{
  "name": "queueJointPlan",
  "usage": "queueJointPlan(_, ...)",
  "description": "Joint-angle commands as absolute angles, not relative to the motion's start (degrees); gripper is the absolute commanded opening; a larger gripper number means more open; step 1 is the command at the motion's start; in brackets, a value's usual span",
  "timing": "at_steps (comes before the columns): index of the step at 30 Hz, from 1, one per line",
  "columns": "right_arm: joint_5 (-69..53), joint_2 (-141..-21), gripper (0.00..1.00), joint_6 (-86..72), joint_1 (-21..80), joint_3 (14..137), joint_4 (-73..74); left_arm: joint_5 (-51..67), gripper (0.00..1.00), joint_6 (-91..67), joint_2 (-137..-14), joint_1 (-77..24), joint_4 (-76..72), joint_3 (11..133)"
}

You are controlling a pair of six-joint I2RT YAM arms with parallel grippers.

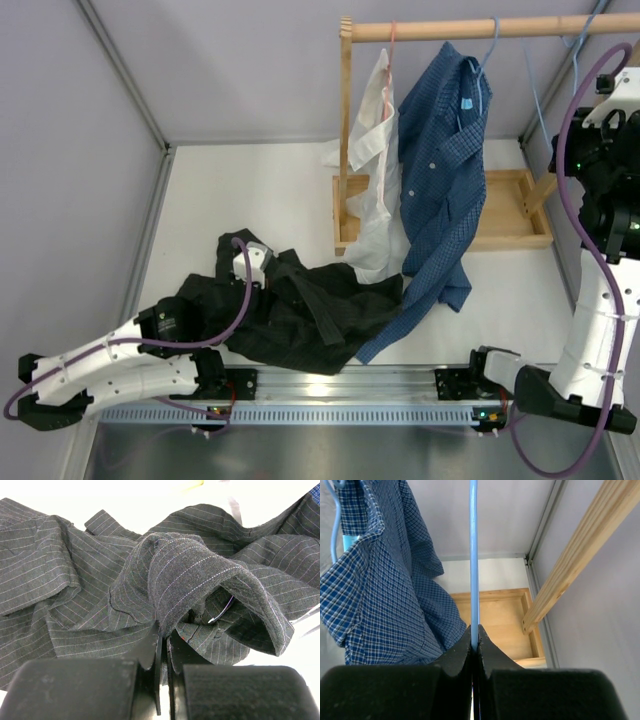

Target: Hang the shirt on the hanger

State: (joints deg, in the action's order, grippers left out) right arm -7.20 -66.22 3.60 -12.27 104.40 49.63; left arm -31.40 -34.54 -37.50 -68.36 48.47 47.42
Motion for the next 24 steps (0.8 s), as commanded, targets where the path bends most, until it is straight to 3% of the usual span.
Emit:
queueJointPlan(1, -9.7, -64.7, 0.0, 3.1, -12.5, 105.6, 48.2, -32.8, 0.0, -34.2, -36.8, -68.5, 46.4, 47.1)
queueJointPlan(12, -7.5, -43.7, 0.0, 0.9, -11.3, 94.7, 56.9, -35.6, 0.0, -34.9, -35.6, -68.4, 46.8, 47.8)
queueJointPlan(18, -6.2, -33.0, 0.0, 2.4, -1.2, 97.3, 64.2, -37.7, 0.0, -39.5, -37.2, -68.4, 47.0, 48.9)
queueJointPlan(24, -31.1, -29.4, 0.0, 0.4, 7.1, 97.0, 63.4, -43.1, 0.0, -46.6, -40.7, -68.4, 47.0, 50.0)
